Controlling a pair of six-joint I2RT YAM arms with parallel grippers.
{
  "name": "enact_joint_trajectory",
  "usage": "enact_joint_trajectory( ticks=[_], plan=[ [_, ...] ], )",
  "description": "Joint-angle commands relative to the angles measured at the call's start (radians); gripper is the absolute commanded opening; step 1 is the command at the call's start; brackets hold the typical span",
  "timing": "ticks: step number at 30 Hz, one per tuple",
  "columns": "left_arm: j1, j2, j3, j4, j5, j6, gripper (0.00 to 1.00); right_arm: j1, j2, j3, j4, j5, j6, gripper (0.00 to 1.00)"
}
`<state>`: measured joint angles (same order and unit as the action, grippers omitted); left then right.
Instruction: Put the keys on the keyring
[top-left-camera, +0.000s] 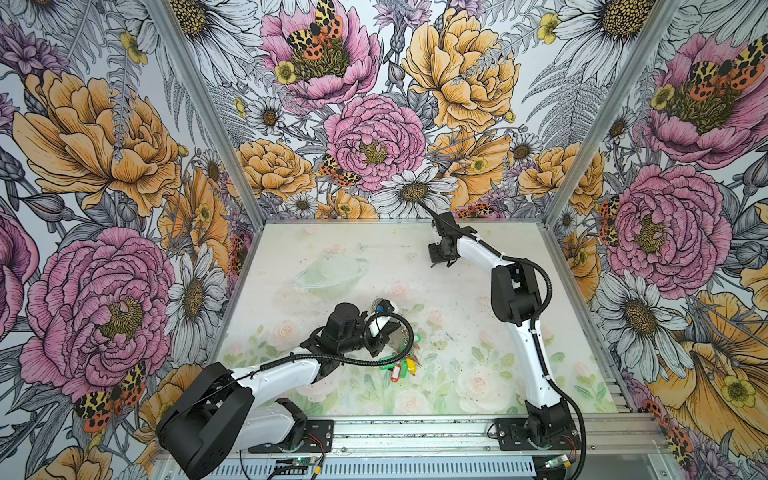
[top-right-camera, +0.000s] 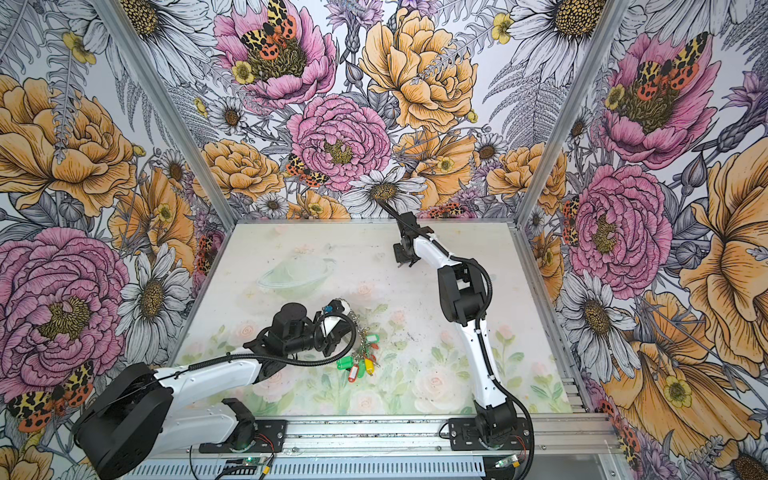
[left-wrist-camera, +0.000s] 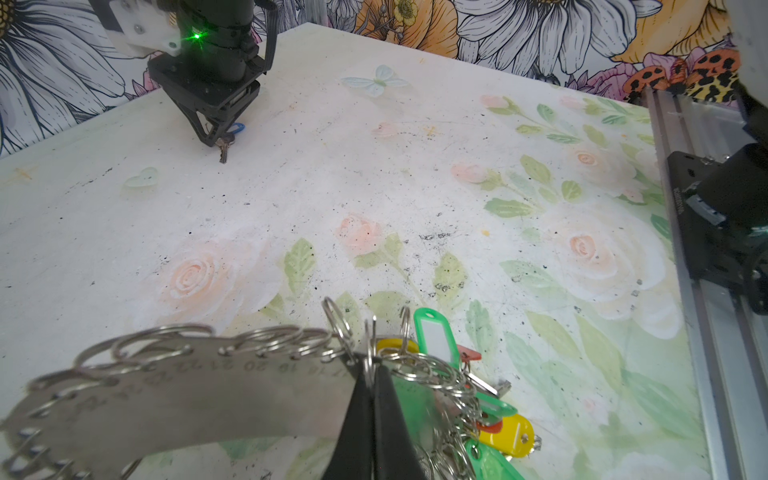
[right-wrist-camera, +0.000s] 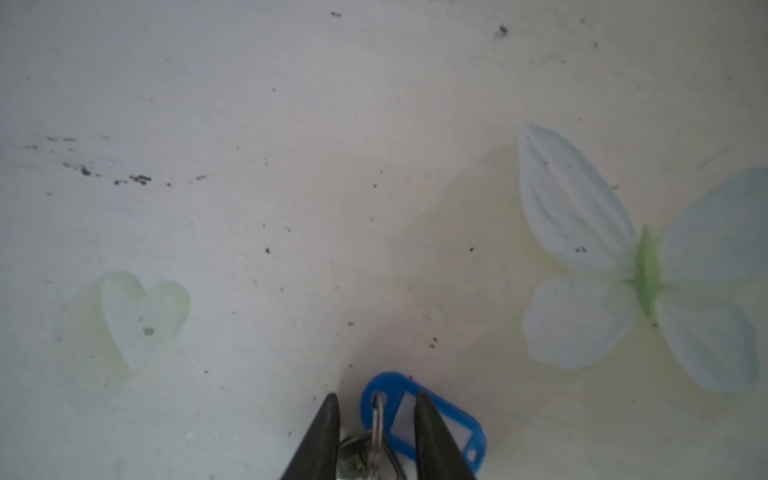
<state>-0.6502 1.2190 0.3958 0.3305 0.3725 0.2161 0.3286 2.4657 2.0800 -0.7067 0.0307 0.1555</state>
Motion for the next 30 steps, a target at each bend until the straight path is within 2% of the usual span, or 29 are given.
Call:
enact_joint_trajectory(
  ticks=[1,8,13,17,21,25,30],
  plan=[
    [0.011,-0.010,0.008,0.056,-0.018,0.013,0.00,0.022,-0.061,-0.107,-0.057,-0.003,0.009,0.25],
    [0.010,-0.012,0.009,0.056,-0.018,0.011,0.00,0.093,-0.273,-0.452,0.042,0.002,0.063,0.16],
    [0.010,-0.024,0.005,0.059,-0.019,0.009,0.00,0.164,-0.476,-0.741,0.124,0.023,0.119,0.14],
    [0.010,-0.030,0.003,0.061,-0.018,0.008,0.00,0.238,-0.616,-0.909,0.139,0.041,0.155,0.14],
    [0.009,-0.037,-0.003,0.062,-0.017,0.016,0.00,0.292,-0.735,-1.008,0.139,0.050,0.188,0.16],
    [0.007,-0.041,-0.008,0.064,-0.016,0.015,0.00,0.305,-0.835,-1.044,0.133,0.040,0.192,0.28],
    [0.004,-0.048,-0.012,0.064,-0.019,0.011,0.00,0.306,-0.851,-1.032,0.095,0.067,0.186,0.30]
  ],
)
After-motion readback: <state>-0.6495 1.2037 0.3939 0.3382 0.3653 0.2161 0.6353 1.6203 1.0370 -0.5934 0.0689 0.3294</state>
